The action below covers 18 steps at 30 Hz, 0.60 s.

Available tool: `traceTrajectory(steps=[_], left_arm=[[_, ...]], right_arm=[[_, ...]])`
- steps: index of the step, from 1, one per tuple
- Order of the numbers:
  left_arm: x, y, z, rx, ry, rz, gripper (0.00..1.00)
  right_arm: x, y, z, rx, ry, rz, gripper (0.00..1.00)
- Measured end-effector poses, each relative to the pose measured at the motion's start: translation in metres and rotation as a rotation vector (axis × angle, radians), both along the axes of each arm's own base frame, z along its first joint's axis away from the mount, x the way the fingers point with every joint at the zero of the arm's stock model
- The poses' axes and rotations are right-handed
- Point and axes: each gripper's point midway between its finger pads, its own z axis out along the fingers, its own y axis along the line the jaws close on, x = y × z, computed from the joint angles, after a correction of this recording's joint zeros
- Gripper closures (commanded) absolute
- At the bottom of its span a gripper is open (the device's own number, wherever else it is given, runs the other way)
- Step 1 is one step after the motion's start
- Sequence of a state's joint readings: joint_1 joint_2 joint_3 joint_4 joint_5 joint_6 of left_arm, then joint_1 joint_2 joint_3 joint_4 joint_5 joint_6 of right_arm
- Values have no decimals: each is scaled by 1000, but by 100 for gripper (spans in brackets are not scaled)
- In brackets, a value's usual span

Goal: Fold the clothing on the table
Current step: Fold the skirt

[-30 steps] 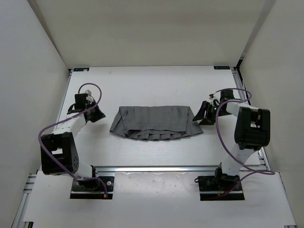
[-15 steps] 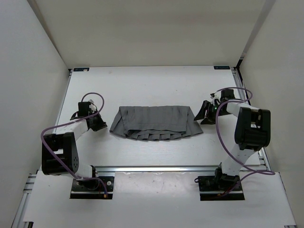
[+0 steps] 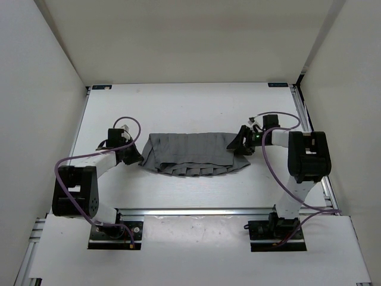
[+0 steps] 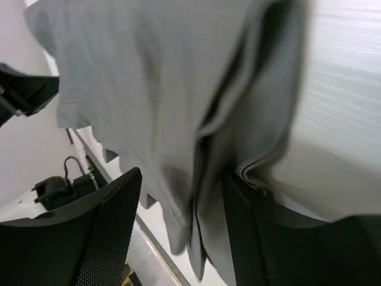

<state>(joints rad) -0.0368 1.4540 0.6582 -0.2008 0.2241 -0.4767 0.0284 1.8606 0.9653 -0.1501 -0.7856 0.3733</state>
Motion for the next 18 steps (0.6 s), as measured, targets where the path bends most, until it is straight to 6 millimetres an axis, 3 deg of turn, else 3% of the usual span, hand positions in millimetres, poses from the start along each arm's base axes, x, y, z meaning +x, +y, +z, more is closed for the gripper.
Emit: traceTrajectory(steps=[4,7,18], left_arm=[[1,-2,-1,-3,-3,-5,95],[1,-3,-1,-6,-3,-7,95],[-5,-1,-7,-24,10,-1,95]], right_arm=[[-7,23,2,40,6,48,43],[-11,27,1,35,13,58,42],[16,-52,24,-191,-103,-102,38]])
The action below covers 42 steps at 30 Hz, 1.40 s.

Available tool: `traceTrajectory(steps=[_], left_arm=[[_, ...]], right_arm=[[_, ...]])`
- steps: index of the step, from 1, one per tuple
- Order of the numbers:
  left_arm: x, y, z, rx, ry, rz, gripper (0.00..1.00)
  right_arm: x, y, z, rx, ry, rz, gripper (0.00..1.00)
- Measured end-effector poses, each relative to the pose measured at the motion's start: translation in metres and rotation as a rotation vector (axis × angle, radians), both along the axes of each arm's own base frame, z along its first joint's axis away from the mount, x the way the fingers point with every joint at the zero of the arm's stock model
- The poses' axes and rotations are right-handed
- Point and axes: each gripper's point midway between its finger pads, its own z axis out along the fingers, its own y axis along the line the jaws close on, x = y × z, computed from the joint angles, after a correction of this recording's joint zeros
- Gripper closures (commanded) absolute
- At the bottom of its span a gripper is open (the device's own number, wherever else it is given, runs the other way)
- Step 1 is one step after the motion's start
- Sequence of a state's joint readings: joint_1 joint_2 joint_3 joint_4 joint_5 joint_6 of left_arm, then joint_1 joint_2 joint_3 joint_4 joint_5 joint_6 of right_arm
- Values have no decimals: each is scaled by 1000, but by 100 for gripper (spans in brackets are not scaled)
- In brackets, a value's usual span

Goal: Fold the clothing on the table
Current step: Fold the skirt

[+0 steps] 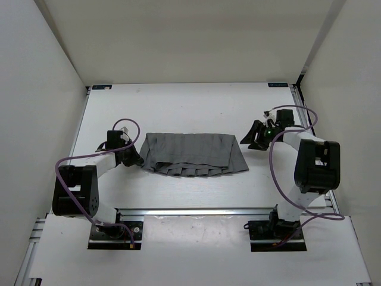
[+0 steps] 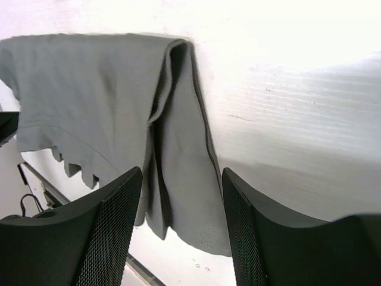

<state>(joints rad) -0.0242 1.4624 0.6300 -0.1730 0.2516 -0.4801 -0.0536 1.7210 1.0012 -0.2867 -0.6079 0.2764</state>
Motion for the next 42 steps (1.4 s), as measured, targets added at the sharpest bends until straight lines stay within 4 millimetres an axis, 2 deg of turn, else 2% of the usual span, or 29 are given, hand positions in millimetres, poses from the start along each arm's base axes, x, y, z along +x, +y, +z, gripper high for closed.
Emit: traceTrajectory(steps=[4,8,18,21,22,24,25,28,31,35,39,42], left_arm=[[1,1,0,-2,-2,3,95],[1,0,0,-5,-1,4,95],[0,-2,1,-12,3,10,95],[0,-4,0,-11,3,2,96],[-1,-5,0,-11,3,-1,95],[-1,-8,0,-10,0,-8,95],[-1,-9,0,-9,-2,-11,96],[-4,-15,-3,-10,-2,-26,96],[-6,-28,-3,-11,-12,-64,95],[-16,-62,-2,-31,-22,-151,95],[-28,-103,-2,-81,-21,-252,95],[-37,-132,-2,-126,-22,-316,96]], right_arm=[[-7,2,-12,-1,20,6,38],[-19,17,-30,72,78,26,38],[-28,55,-27,266,77,71,39],[-31,68,-27,292,81,100,50],[-33,74,-27,301,83,114,60],[-40,87,-26,322,89,145,92],[-43,91,-26,330,93,157,98],[-56,100,-27,365,124,170,100],[-57,86,-28,386,151,127,100],[-49,44,-27,339,144,28,100],[-36,8,-13,260,109,-28,100],[-22,-4,9,186,48,-19,100]])
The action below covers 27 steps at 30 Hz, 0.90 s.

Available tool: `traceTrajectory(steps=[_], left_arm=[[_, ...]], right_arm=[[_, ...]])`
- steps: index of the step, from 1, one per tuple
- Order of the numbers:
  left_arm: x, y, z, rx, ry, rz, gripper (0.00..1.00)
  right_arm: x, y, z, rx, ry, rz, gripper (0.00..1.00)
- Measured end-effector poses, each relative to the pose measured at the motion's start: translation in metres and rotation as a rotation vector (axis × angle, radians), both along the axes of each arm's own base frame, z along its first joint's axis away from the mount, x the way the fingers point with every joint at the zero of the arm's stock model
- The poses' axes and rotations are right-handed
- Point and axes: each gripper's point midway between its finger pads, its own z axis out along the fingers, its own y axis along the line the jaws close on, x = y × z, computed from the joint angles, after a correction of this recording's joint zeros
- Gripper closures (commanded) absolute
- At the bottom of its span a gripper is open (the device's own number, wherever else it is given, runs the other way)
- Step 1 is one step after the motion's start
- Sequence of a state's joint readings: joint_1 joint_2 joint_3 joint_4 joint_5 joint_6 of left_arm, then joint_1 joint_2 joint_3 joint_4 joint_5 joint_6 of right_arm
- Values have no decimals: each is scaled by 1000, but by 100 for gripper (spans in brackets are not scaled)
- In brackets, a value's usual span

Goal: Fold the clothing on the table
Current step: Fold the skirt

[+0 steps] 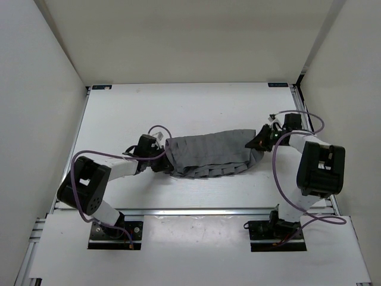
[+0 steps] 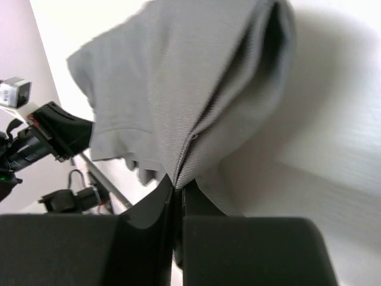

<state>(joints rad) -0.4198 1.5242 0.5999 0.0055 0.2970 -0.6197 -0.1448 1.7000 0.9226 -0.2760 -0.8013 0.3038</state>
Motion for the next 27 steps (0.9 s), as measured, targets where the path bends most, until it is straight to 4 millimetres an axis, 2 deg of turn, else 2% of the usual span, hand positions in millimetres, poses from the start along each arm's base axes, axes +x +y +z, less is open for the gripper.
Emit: traceTrajectory(steps=[2,4,8,11,14,19,23,27], left_arm=[[-3,-15,0,-15,2,-36,95],[-3,-27,0,-29,7,-61,95],[2,-39,1,-65,21,-74,95],[8,-41,2,-75,24,-66,95],[12,-39,2,-77,22,-54,96],[21,-29,2,-82,18,-16,96],[23,-21,2,-86,20,6,96],[21,-16,1,-85,21,18,95]], right_arm=[[7,2,21,-44,-51,22,100],[14,12,45,-79,-112,61,100],[20,56,88,-101,-223,173,100],[10,98,103,-78,-247,266,100],[-4,134,102,-42,-228,345,100],[-16,187,76,7,-134,449,100],[-16,221,56,33,-72,506,100],[-11,247,51,52,-61,537,100]])
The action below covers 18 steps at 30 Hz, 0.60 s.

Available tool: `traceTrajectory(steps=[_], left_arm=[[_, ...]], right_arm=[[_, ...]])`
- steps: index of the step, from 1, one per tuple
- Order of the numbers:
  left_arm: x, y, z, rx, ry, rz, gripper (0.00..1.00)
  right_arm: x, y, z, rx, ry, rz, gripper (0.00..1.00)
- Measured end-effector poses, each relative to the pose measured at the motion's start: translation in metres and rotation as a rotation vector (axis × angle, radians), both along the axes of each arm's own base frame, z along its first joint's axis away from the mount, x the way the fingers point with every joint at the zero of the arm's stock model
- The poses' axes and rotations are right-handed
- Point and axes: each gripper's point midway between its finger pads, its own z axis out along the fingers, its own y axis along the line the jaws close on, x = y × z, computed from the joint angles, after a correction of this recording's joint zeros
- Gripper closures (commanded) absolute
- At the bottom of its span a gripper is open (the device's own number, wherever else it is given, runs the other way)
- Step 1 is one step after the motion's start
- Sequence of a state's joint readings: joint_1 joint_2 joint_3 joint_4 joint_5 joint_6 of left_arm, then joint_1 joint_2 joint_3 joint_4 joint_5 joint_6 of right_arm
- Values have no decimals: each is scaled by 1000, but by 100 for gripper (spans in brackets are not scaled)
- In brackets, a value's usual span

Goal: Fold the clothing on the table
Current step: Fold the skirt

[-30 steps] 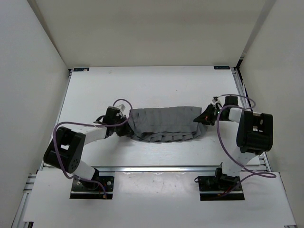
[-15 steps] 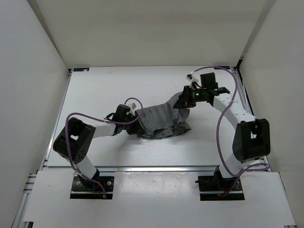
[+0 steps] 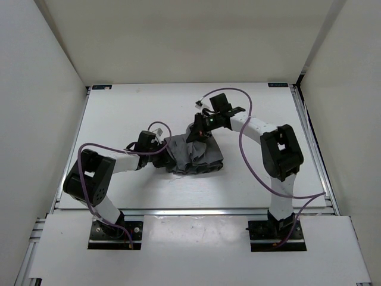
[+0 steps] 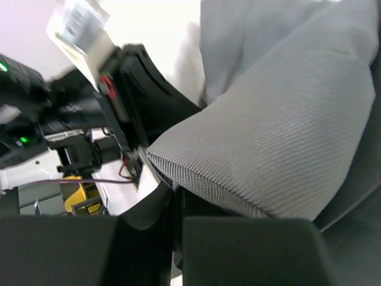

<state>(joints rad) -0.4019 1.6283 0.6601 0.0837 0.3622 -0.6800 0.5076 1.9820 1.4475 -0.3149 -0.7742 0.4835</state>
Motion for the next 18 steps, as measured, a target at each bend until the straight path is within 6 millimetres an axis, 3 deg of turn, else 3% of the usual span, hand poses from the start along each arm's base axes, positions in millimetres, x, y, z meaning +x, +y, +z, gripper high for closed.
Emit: traceTrajectory(steps=[6,9,12,15,18], left_arm=[[-1,2,0,-4,0,4,96],[-1,4,0,-5,1,9,95],[0,6,0,-6,3,16,95],[2,13,0,-6,8,33,95],[9,26,4,-9,4,73,94]], right_arm=[[16,28,14,45,-33,29,100],[19,38,13,60,-28,44,86],[15,44,2,66,4,68,62],[5,49,-7,71,47,97,58],[-5,56,-1,109,76,132,51]])
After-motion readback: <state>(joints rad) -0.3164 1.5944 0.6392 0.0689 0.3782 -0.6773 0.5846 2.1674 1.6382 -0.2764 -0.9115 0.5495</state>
